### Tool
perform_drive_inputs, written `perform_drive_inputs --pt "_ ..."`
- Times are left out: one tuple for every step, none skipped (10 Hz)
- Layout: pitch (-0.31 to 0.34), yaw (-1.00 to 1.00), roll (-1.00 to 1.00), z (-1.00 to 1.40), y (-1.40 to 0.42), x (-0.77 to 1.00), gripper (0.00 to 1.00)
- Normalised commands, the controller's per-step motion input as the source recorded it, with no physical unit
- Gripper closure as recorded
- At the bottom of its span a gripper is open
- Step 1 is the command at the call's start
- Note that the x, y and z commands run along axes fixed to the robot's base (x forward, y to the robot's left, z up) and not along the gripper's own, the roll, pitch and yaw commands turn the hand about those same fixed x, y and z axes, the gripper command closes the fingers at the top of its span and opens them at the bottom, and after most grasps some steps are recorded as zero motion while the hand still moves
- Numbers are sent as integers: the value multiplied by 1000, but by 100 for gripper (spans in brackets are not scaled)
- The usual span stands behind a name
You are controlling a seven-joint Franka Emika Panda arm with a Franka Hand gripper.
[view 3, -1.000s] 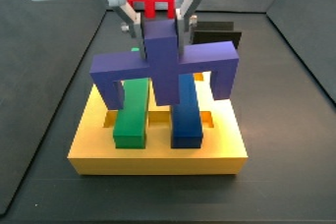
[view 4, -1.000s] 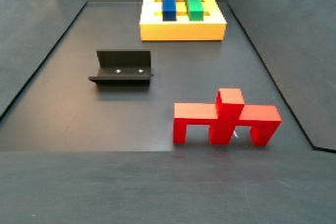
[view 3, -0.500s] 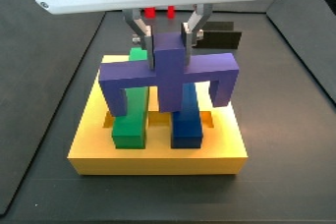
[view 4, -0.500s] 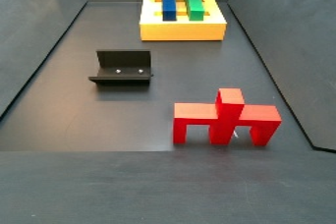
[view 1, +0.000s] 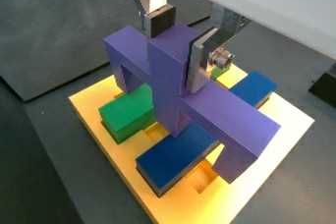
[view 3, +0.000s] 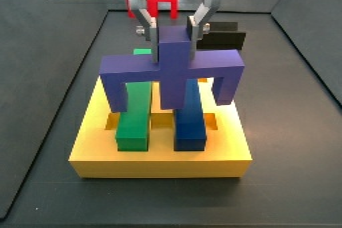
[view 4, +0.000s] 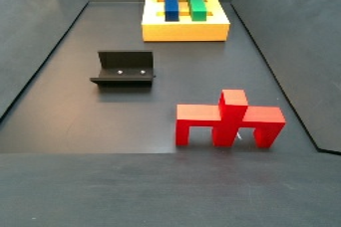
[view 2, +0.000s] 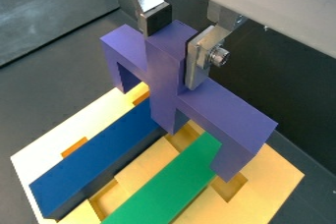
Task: Pick up the purple object. Move up. Move to above the board. Insert the purple object.
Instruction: Insert the purple object.
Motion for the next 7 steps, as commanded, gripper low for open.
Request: perform_drive_inputs --pt "59 -131 -41 -69 0 -109 100" --pt "41 -103 -80 0 0 -23 100" --pt "0 -83 -109 0 -11 0 100" --pt "-17 -86 -109 0 0 -103 100" --pt "-27 -69 -91 -20 0 -154 100" --pt "-47 -66 -97 -77 0 -134 100" --pt "-70 -57 -74 -146 0 -83 100"
